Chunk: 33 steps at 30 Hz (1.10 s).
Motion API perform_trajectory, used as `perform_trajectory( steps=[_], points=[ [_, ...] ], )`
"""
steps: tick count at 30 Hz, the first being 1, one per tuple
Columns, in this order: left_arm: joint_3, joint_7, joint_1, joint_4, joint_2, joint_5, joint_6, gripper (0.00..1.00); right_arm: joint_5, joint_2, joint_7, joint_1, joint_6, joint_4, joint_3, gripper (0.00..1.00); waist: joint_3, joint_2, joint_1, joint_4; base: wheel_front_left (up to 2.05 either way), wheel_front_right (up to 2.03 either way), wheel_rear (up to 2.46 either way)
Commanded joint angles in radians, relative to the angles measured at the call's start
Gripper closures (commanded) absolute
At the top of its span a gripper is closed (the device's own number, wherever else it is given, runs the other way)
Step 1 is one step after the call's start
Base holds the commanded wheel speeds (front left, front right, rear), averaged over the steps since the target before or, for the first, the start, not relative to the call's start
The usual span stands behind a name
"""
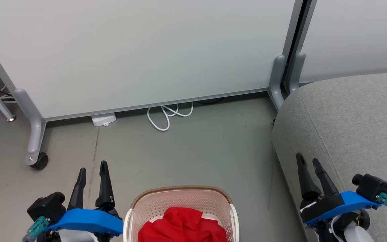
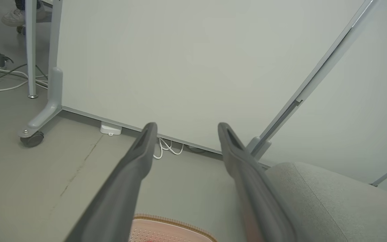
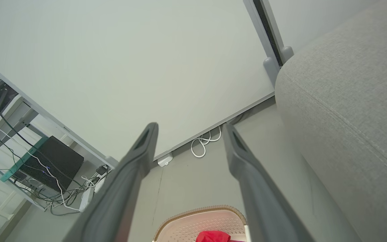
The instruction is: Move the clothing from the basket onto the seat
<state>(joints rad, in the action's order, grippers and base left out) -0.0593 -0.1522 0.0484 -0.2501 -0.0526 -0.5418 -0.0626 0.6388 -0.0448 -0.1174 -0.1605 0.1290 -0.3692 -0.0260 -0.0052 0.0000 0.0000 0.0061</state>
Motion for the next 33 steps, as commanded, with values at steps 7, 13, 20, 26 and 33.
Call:
perform_trajectory(
  steps=[7,13,20,26,33],
  points=[
    [-0.012,-0.025,0.023,0.002,-0.003,0.072,-0.007,0.00,-0.083,-0.007,-0.022,-0.028,0.002,-0.003,-0.010,0.00,-0.001,0.0000,0.0000,0.001,0.00,0.00,0.00],
    [-0.023,-0.039,0.022,-0.003,-0.002,0.117,-0.005,0.00,-0.130,-0.007,-0.035,-0.032,0.002,-0.014,-0.017,0.00,-0.002,0.0000,0.0000,0.002,0.00,0.00,0.00],
    [-0.034,-0.055,0.021,-0.006,-0.001,0.163,-0.002,0.00,-0.188,-0.008,-0.047,-0.037,0.002,-0.019,-0.024,0.00,-0.003,0.0000,0.0000,0.003,0.00,0.00,0.00],
    [-0.036,-0.067,0.018,-0.016,-0.001,0.200,-0.001,0.00,-0.245,-0.008,-0.054,-0.042,0.002,-0.030,-0.016,0.00,-0.005,0.0000,0.0000,0.003,0.00,0.00,0.00],
    [-0.038,-0.081,0.020,-0.042,0.000,0.239,0.001,0.00,-0.315,-0.008,-0.062,-0.041,0.002,-0.033,0.006,0.00,-0.007,0.0000,0.0000,0.002,0.00,0.00,0.00]
  ],
)
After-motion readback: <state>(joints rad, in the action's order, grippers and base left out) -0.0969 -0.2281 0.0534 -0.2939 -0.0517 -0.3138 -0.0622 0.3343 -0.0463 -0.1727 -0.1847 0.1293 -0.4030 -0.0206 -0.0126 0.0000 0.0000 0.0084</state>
